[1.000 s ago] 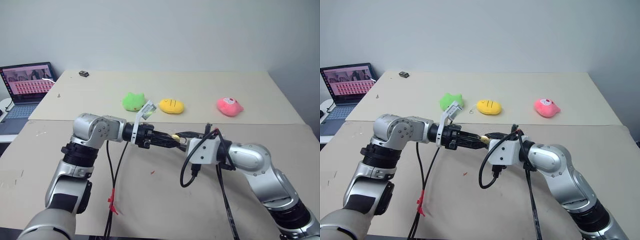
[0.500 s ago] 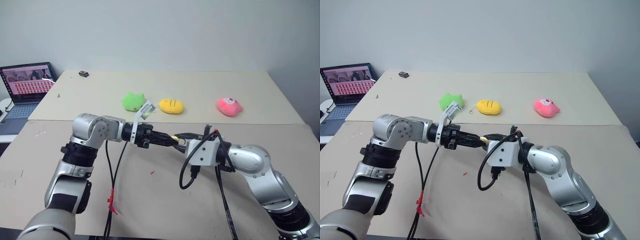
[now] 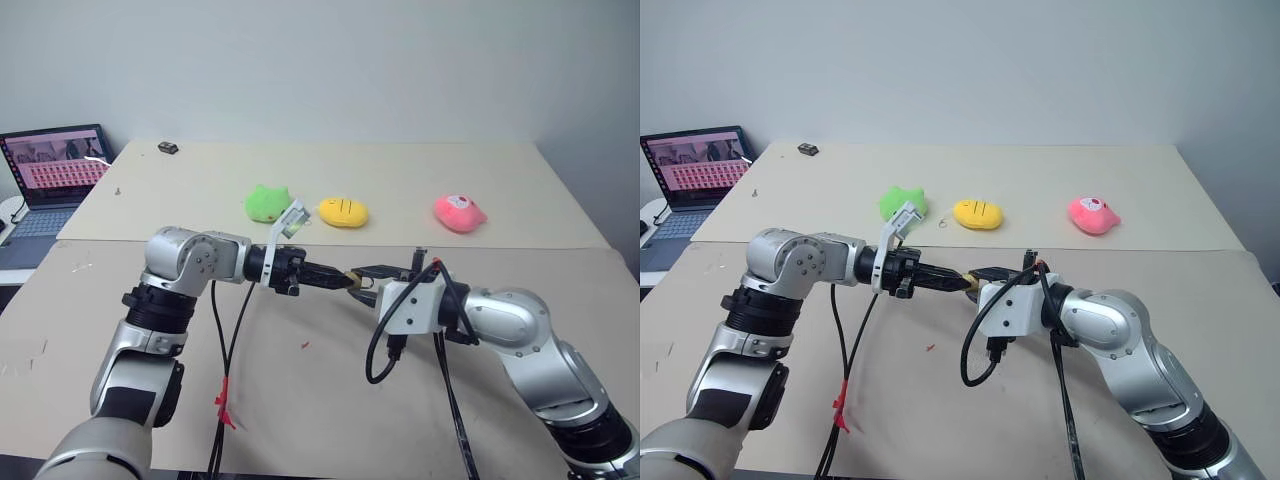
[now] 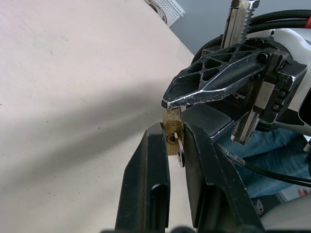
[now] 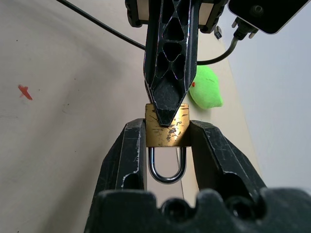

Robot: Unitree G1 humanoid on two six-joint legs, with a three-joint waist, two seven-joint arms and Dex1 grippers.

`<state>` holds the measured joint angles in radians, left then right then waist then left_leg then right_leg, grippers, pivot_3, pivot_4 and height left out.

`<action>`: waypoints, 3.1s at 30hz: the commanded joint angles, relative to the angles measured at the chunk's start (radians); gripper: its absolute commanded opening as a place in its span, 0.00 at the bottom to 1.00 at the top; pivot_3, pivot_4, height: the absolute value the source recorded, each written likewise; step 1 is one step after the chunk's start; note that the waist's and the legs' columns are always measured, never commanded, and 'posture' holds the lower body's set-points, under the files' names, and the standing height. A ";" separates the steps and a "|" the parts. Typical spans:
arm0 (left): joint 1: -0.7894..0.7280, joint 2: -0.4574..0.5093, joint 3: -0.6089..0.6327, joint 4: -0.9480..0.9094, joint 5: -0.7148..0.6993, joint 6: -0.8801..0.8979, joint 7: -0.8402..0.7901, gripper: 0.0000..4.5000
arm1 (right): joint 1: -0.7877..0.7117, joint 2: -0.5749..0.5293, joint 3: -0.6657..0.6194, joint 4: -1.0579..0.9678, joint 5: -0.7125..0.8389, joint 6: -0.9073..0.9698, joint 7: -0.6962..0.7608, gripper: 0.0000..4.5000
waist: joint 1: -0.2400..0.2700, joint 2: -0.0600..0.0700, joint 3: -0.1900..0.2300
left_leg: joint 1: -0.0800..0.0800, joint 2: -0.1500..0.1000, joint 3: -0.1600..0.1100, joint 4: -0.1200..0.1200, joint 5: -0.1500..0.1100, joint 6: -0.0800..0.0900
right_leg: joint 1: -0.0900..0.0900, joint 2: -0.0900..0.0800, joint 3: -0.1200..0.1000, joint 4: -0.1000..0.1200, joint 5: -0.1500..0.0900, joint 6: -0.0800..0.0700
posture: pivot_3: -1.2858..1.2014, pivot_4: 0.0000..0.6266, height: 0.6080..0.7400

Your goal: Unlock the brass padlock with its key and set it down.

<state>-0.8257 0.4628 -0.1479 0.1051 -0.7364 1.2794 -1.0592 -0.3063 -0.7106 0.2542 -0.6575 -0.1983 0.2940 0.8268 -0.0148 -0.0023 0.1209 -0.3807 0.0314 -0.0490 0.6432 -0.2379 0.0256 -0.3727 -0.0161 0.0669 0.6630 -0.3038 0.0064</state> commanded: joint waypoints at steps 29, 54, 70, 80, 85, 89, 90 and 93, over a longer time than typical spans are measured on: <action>-0.047 -0.022 0.051 0.025 -0.055 0.012 -0.011 0.58 | -0.010 -0.020 -0.072 -0.004 0.005 0.017 -0.015 0.21 | 0.000 0.000 0.000 | 0.000 0.000 0.000 0.000 0.000 0.000 | 0.000 0.000 0.000 0.000 0.000 0.000 | 0.52 0.24 0.39; -0.041 -0.032 0.016 0.019 0.009 -0.152 -0.031 0.01 | -0.001 -0.018 -0.072 -0.019 0.004 0.037 -0.013 0.21 | 0.001 0.000 0.000 | 0.000 0.000 0.000 0.000 0.000 0.000 | 0.000 0.000 0.000 0.000 0.000 0.000 | 0.52 0.24 0.39; 0.080 0.044 -0.178 -0.072 0.308 -0.670 -0.200 0.01 | -0.003 -0.011 -0.058 -0.032 0.006 0.061 -0.011 0.21 | 0.001 0.000 0.000 | -0.001 -0.001 0.000 0.000 0.000 0.000 | 0.000 0.000 0.000 0.000 0.000 -0.001 | 0.52 0.24 0.39; 0.075 0.041 -0.170 -0.053 0.317 -0.613 -0.198 0.01 | -0.003 -0.009 -0.053 -0.035 0.008 0.064 -0.011 0.21 | 0.000 0.000 0.000 | -0.002 0.000 -0.001 0.000 0.000 0.000 | 0.000 0.000 0.000 0.000 0.000 -0.001 | 0.52 0.24 0.39; 0.042 0.034 -0.114 -0.021 0.226 -0.389 -0.173 0.01 | -0.006 -0.009 -0.053 -0.032 0.006 0.065 -0.011 0.21 | -0.001 0.000 0.000 | -0.002 0.000 -0.001 0.000 0.000 0.000 | 0.000 0.000 0.000 0.000 -0.001 0.002 | 0.52 0.24 0.39; 0.020 0.032 -0.069 -0.006 0.171 -0.280 -0.154 0.13 | -0.006 -0.010 -0.053 -0.030 0.005 0.064 -0.012 0.21 | -0.001 0.000 0.000 | -0.001 0.000 -0.001 0.000 0.000 0.000 | 0.000 0.001 0.000 0.000 -0.002 0.004 | 0.52 0.24 0.39; 0.014 0.031 -0.056 -0.005 0.156 -0.254 -0.148 0.16 | -0.005 -0.011 -0.054 -0.031 0.005 0.064 -0.011 0.21 | -0.001 0.000 0.000 | -0.001 0.000 -0.002 0.000 0.000 0.000 | 0.000 0.001 0.000 0.000 -0.002 0.004 | 0.52 0.24 0.39; -0.032 -0.019 0.037 0.040 0.092 -0.134 -0.072 0.36 | -0.004 -0.012 -0.054 -0.029 0.005 0.062 -0.012 0.21 | 0.000 0.000 0.000 | -0.002 0.000 -0.002 0.000 0.000 0.000 | 0.000 0.001 0.000 0.000 -0.001 0.002 | 0.52 0.24 0.39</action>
<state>-0.8116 0.4602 -0.1802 0.1379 -0.5894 1.0809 -1.1664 -0.2957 -0.7227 0.2216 -0.6515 -0.1929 0.3575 0.8263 -0.0146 -0.0021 0.1208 -0.3824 0.0313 -0.0511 0.6436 -0.2379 0.0259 -0.3729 -0.0153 0.0665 0.6631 -0.3053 0.0090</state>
